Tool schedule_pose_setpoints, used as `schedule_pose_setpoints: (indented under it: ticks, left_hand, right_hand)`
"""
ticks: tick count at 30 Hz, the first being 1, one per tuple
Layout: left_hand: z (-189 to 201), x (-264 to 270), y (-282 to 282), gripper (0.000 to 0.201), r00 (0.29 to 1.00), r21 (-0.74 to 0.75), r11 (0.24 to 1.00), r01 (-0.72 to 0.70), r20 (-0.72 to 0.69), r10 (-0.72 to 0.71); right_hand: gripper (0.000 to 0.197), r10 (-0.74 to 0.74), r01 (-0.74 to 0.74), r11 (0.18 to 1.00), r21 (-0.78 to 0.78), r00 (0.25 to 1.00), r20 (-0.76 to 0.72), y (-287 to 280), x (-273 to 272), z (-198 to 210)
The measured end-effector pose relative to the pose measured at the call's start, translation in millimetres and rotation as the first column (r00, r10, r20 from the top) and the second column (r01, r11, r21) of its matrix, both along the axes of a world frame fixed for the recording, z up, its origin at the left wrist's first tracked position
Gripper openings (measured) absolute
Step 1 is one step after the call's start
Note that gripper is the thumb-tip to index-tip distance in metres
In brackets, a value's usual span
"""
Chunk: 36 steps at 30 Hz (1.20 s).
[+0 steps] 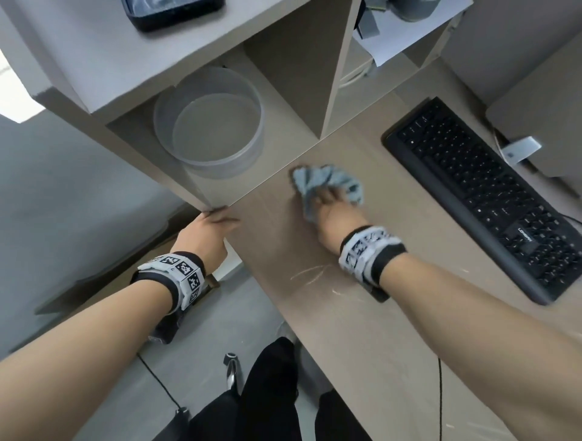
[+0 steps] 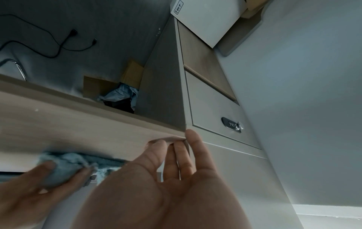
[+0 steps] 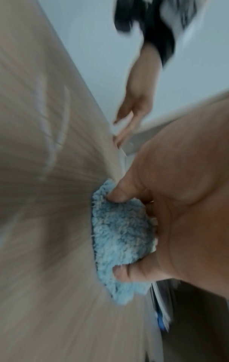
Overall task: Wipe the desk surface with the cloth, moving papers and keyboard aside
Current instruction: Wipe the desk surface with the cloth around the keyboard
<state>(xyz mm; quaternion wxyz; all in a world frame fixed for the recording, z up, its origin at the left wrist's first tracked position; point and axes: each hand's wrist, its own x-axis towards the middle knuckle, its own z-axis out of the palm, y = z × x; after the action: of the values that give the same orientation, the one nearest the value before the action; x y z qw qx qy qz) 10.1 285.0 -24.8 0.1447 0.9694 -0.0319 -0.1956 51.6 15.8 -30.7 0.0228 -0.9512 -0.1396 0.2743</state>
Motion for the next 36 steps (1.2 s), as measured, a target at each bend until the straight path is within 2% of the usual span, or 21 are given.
schedule_pose_setpoints:
  ticks: [2,3,6,8,9,11,13,15,18,20,22,24,28,30,33,36]
  left_hand:
    - [1,1,2,0.072,1.0,0.008,1.0,0.022,-0.014,-0.022]
    - [2,1,3,0.074,0.999,0.013,0.999,0.033,-0.025,-0.033]
    - [2,1,7,0.076,0.996,0.04,0.995,0.091,-0.025,-0.09]
    - [-2,1,10,0.077,0.993,0.054,0.992,0.118,-0.019,-0.117]
    - [-4,0,12,0.077,0.993,0.056,0.991,0.122,-0.017,-0.121]
    - [-5,0,14,0.075,0.992,0.049,0.991,0.123,-0.019,-0.123]
    - [-5,0,15,0.072,0.993,0.039,0.993,0.114,-0.018,-0.113]
    - [-4,-1,16,0.07,0.993,0.029,0.993,0.112,-0.024,-0.111]
    - [-2,-1,17,0.067,0.99,0.025,0.991,0.129,-0.057,-0.127]
    - [0,0,18,0.066,0.99,0.026,0.993,0.118,-0.084,-0.116]
    - [2,-1,17,0.066,0.99,0.012,0.994,0.112,-0.092,-0.11]
    - [4,-3,17,0.068,0.991,-0.005,0.995,0.098,-0.086,-0.098]
    - [3,-11,14,0.075,0.995,-0.097,0.995,-0.024,-0.102,0.014]
    - [2,-14,12,0.079,0.993,-0.153,0.986,-0.069,-0.11,0.052]
    - [2,-14,11,0.074,0.991,-0.171,0.982,-0.084,-0.118,0.064]
    - [5,-14,8,0.07,0.991,-0.094,0.995,-0.023,-0.135,0.011]
  right_hand:
    - [0.067,0.088,-0.093,0.99,0.106,0.995,0.042,-14,-23,-3]
    - [0.066,0.087,-0.092,0.987,0.134,0.995,0.044,-28,-24,-1]
    - [0.058,-0.157,0.153,0.984,0.092,0.986,0.046,-61,17,-4]
    - [0.061,-0.3,0.3,0.954,-0.012,0.953,0.049,-60,54,-4]
    - [0.065,-0.321,0.323,0.945,-0.051,0.946,0.055,-49,68,-4]
    - [0.071,-0.272,0.275,0.959,-0.071,0.961,0.059,-16,79,2]
    - [0.069,-0.163,0.165,0.986,-0.038,0.986,0.042,23,67,14]
    - [0.059,0.032,-0.032,0.999,0.004,0.999,0.004,64,32,25]
    - [0.057,0.277,-0.267,0.947,0.179,0.96,-0.032,93,-28,25]
    - [0.054,0.257,-0.236,0.936,0.262,0.965,-0.047,76,-37,16]
    - [0.05,0.118,-0.101,0.96,0.263,0.992,-0.052,46,-23,7]
    - [0.05,-0.026,0.033,0.979,0.201,0.999,-0.035,25,1,4]
    - [0.045,-0.158,0.141,0.953,0.267,0.986,0.042,55,24,-4]
    - [0.045,-0.133,0.124,0.951,0.282,0.991,0.012,91,9,-8]
    - [0.059,0.039,-0.027,0.958,0.285,0.999,-0.036,128,-41,-2]
    - [0.061,0.095,-0.069,0.937,0.342,0.994,-0.059,97,-85,2]
